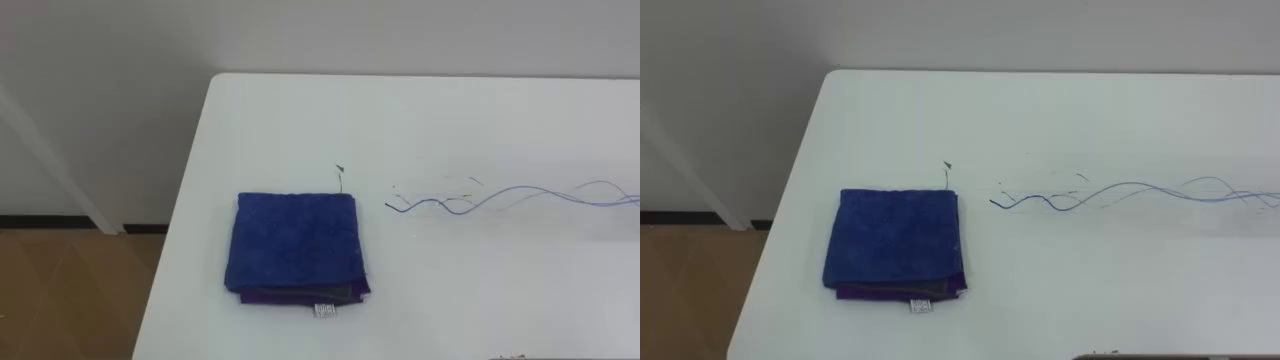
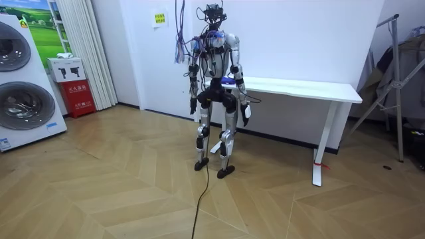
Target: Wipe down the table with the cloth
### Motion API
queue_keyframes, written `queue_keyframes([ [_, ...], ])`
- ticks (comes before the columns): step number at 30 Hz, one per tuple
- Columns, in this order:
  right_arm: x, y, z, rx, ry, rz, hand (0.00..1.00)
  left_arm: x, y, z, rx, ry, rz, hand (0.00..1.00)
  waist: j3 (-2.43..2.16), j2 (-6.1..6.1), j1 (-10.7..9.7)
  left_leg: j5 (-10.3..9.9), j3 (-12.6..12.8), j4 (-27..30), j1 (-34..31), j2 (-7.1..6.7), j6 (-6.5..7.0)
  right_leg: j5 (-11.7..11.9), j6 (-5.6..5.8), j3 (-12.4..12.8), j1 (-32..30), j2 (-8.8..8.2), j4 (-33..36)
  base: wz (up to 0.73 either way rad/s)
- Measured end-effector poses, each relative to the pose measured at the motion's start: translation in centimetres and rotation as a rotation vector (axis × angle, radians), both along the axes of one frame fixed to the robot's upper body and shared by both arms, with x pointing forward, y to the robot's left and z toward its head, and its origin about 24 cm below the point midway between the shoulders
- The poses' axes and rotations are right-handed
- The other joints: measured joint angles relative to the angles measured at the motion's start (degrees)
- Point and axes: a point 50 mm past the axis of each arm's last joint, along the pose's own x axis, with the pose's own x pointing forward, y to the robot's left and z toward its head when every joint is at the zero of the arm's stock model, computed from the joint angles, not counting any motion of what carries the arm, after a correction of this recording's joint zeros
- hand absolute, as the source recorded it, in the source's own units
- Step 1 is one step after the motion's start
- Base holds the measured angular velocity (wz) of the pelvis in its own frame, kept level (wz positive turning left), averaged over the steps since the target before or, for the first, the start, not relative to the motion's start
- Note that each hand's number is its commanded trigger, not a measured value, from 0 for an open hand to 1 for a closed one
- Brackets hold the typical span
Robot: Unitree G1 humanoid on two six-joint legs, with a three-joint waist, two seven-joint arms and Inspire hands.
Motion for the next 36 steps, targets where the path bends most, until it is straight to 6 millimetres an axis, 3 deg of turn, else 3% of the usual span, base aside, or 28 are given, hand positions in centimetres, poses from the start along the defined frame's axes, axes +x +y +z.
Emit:
queue_keyframes([
  [18, -0.2, 0.0, 0.0, 0.016, 0.001, -0.066, 0.00, 0.2, 0.2, 0.1, 0.018, -0.017, 0.020, 0.00, -0.12, -0.54, 0.2, -0.1, 1.0, 0.1, 0.3, 0.03, 0.13, 0.0, 0.02, 1.1, -0.4, 0.03, 0.5, -0.02],
  [23, -1.1, -0.1, -0.2, 0.021, 0.034, -0.128, 0.00, 0.1, 0.2, 0.1, 0.017, -0.013, 0.022, 0.00, 0.16, -1.02, 0.2, -0.1, 0.9, 0.0, 0.2, 0.03, 0.15, 0.0, 0.03, 1.5, -0.4, 0.09, 0.5, 0.00],
  [26, -2.2, -0.5, -0.2, 0.024, 0.064, -0.237, 0.00, -0.1, 0.4, 0.1, 0.021, -0.006, 0.047, 0.00, 0.26, -1.10, 0.2, -0.2, 1.3, -0.1, 0.5, 0.04, 0.24, 0.0, 0.03, 2.6, -0.7, 0.22, 0.5, -0.06],
  [32, -5.5, -2.1, 0.1, -0.019, 0.084, -0.719, 0.00, -1.6, 2.1, 0.4, 0.061, 0.020, 0.181, 0.00, 0.01, -1.46, -2.2, -0.5, 1.4, -0.1, 1.5, -0.05, 0.41, -0.1, 0.20, 2.9, 0.6, 0.17, 0.5, -0.01],
  [36, -7.3, -5.0, 1.0, -0.115, 0.079, -1.032, 0.00, -3.0, 3.7, 0.8, 0.119, 0.039, 0.288, 0.00, -0.15, -2.08, -4.3, -0.7, 2.2, -0.4, 2.7, -0.04, 0.50, -0.2, 0.33, 3.8, 1.1, 0.20, 0.8, -0.12],
])
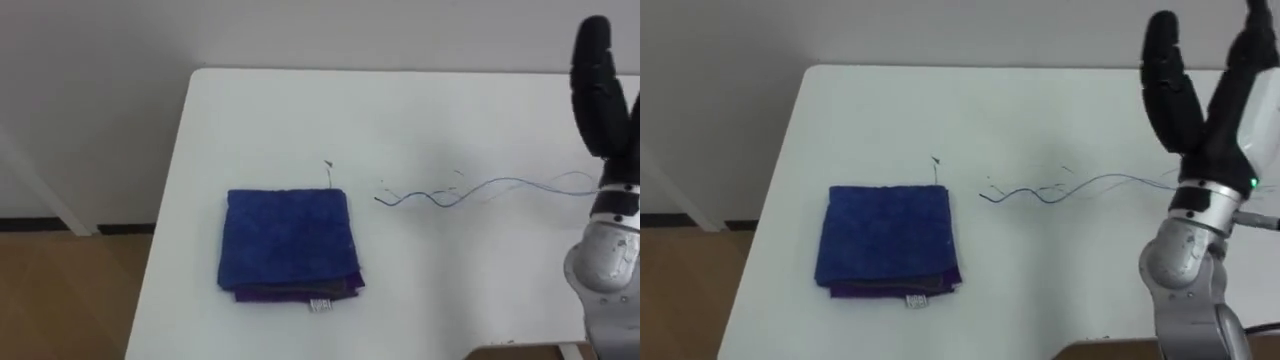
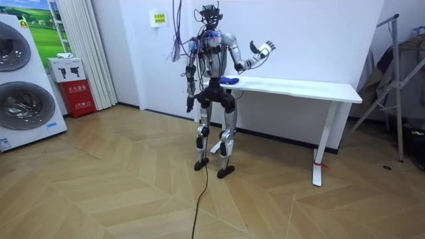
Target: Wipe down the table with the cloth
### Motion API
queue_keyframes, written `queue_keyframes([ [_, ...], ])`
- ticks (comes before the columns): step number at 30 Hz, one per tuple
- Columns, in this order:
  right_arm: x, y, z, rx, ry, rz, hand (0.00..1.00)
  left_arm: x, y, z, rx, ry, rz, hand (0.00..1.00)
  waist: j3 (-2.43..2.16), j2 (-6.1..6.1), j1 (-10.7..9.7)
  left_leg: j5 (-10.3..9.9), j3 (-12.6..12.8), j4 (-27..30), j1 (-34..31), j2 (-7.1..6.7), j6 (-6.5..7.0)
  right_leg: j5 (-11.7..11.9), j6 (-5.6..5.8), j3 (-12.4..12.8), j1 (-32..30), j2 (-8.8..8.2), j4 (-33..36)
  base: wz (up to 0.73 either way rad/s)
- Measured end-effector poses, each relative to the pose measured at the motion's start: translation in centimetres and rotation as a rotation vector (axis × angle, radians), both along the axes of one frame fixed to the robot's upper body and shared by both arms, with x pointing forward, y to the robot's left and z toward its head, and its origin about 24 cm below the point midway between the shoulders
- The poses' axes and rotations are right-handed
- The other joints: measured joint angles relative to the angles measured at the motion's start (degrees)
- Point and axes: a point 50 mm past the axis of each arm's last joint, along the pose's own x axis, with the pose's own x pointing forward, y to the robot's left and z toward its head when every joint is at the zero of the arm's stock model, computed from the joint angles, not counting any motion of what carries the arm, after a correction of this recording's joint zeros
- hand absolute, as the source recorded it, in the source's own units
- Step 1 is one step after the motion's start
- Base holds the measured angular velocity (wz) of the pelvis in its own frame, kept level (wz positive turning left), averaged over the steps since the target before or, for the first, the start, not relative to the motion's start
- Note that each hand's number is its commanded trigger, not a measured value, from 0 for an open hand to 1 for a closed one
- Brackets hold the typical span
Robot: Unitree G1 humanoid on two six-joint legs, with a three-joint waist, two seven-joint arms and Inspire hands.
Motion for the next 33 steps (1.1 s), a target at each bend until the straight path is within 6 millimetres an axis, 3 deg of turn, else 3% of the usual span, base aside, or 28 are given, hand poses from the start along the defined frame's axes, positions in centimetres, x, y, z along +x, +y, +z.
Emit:
queue_keyframes([
  [4, 0.5, 4.2, 0.8, -0.182, 0.002, 0.166, 0.00, 0.5, -0.1, 0.0, -0.001, -0.012, -0.014, 0.00, -0.14, -0.68, 1.9, 0.0, -0.1, 0.1, 0.1, -0.02, 0.00, 0.0, 0.00, -0.1, 0.1, -0.02, 0.0, 0.00],
  [8, 0.4, 6.4, 0.4, -0.244, 0.045, 0.266, 0.00, 1.3, -0.4, -0.2, -0.008, -0.013, -0.036, 0.00, -0.30, -1.31, 3.5, 0.0, -0.7, 0.1, 0.0, -0.07, 0.00, 0.0, 0.00, -0.1, 0.2, -0.05, -0.1, 0.07],
  [13, 0.0, 8.9, -0.6, -0.333, 0.126, 0.395, 0.00, 1.6, -0.5, -0.1, -0.011, -0.014, -0.067, 0.00, 0.27, -1.67, 4.4, 0.0, -1.4, 0.1, -0.8, -0.05, 0.00, 0.0, 0.00, -0.6, -0.2, -0.08, -0.3, 0.03],
  [16, -0.3, 10.2, -1.2, -0.374, 0.167, 0.469, 0.00, 1.9, -0.6, -0.1, -0.008, -0.026, -0.095, 0.00, 0.33, -1.52, 4.6, 0.0, -1.8, 0.1, -1.4, -0.06, 0.00, 0.0, -0.01, -1.3, -0.4, -0.08, -1.0, 0.07],
  [21, -0.7, 11.3, -2.1, -0.431, 0.205, 0.514, 0.00, 2.3, -0.8, -0.2, -0.010, -0.027, -0.109, 0.00, 0.48, -1.29, 5.3, 0.0, -2.4, 0.2, -1.3, -0.07, -0.06, 0.0, -0.01, -1.5, -0.1, -0.05, -1.1, 0.07],
  [27, -1.8, 12.8, -6.3, -0.506, 0.357, 0.594, 0.00, 2.8, -1.0, -0.2, -0.013, -0.035, -0.133, 0.00, 0.00, -2.06, 5.7, 0.0, -2.8, 0.1, -1.3, -0.09, -0.06, 0.0, -0.01, -1.8, 0.1, -0.06, -1.2, 0.03],
  [30, -2.6, 12.6, -8.1, -0.512, 0.439, 0.604, 0.00, 3.2, -1.0, -0.2, -0.013, -0.045, -0.134, 0.00, 0.03, -2.07, 5.8, 0.0, -3.2, 0.0, -1.2, -0.10, -0.06, 0.0, -0.01, -1.8, 0.6, -0.07, -1.3, 0.08],
  [33, -3.0, 12.4, -8.6, -0.508, 0.469, 0.606, 0.00, 3.2, -1.1, -0.2, -0.012, -0.046, -0.140, 0.00, 0.08, -2.07, 5.6, 0.0, -3.3, 0.0, -1.2, -0.20, -0.06, 0.0, -0.01, -2.0, 1.1, -0.10, -2.1, 0.01],
])
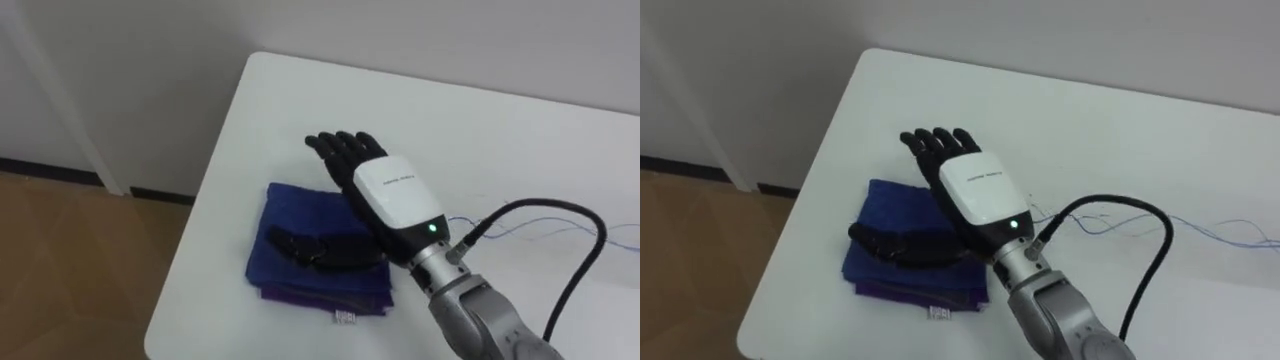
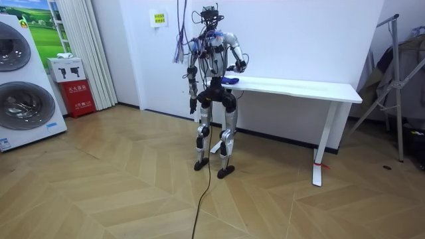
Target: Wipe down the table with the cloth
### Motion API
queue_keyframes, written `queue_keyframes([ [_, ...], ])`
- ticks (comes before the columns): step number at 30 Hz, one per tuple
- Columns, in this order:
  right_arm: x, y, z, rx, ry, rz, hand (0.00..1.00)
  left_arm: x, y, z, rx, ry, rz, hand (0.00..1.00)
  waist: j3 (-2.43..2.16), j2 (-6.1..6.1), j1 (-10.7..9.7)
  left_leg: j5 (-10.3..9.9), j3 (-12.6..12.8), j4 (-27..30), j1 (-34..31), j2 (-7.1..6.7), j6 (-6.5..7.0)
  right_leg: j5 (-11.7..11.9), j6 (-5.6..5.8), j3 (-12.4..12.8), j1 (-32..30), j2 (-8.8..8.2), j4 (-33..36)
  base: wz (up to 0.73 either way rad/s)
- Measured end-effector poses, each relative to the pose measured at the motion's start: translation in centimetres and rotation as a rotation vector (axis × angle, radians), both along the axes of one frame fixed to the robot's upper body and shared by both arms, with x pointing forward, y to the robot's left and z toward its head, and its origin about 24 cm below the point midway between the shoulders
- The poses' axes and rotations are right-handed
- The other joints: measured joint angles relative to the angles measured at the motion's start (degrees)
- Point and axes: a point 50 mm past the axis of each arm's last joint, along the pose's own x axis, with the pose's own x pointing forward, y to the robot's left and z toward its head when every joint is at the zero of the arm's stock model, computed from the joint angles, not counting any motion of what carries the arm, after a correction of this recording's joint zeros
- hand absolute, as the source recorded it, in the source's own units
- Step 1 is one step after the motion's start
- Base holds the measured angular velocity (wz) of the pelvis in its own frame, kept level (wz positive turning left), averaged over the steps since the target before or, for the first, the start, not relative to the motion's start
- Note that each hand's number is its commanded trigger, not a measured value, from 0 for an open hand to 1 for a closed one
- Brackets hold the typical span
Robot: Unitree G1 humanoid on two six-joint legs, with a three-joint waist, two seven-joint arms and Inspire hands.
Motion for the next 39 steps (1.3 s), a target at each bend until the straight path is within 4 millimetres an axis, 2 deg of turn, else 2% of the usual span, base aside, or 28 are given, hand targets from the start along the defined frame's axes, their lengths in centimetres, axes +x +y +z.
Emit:
queue_keyframes([
  [13, -1.8, -1.3, -4.0, -0.104, 0.160, -0.023, 0.00, 0.4, -0.5, 0.0, -0.010, -0.006, -0.028, 0.00, 0.26, -0.20, 0.0, 0.0, 0.1, 0.0, -0.5, 0.01, -0.01, 0.0, 0.00, -0.1, -0.4, 0.05, 0.0, 0.00],
  [22, -2.2, -1.4, -4.3, -0.129, 0.151, -0.021, 0.00, 1.5, -0.8, 0.2, -0.013, -0.039, -0.052, 0.00, 0.05, -0.08, -0.2, 0.0, 0.1, 0.1, -1.1, -0.02, -0.01, 0.0, 0.00, -0.2, -0.9, 0.03, 0.0, 0.00],
  [23, -2.2, -1.4, -4.3, -0.130, 0.150, -0.020, 0.24, 1.6, -0.8, 0.2, -0.013, -0.040, -0.053, 0.00, 0.04, -0.07, -0.2, 0.0, 0.1, 0.1, -1.1, -0.02, -0.01, 0.0, 0.00, -0.2, -0.9, 0.03, 0.0, 0.00],
  [24, -2.2, -1.3, -4.3, -0.131, 0.147, -0.019, 1.00, 1.6, -0.8, 0.2, -0.013, -0.041, -0.053, 0.00, 0.02, -0.07, -0.2, 0.0, 0.1, 0.1, -1.1, -0.01, -0.01, 0.0, 0.00, -0.2, -0.9, 0.03, 0.0, 0.00],
  [39, -1.7, -1.4, -3.6, -0.072, 0.029, -0.060, 1.00, 1.6, -0.9, 0.2, -0.014, -0.042, -0.058, 0.00, -0.30, 0.10, -0.5, 0.0, -1.1, 0.1, -0.1, -0.15, -0.01, 0.0, 0.00, -1.0, 0.9, -0.03, -0.9, 0.03],
])
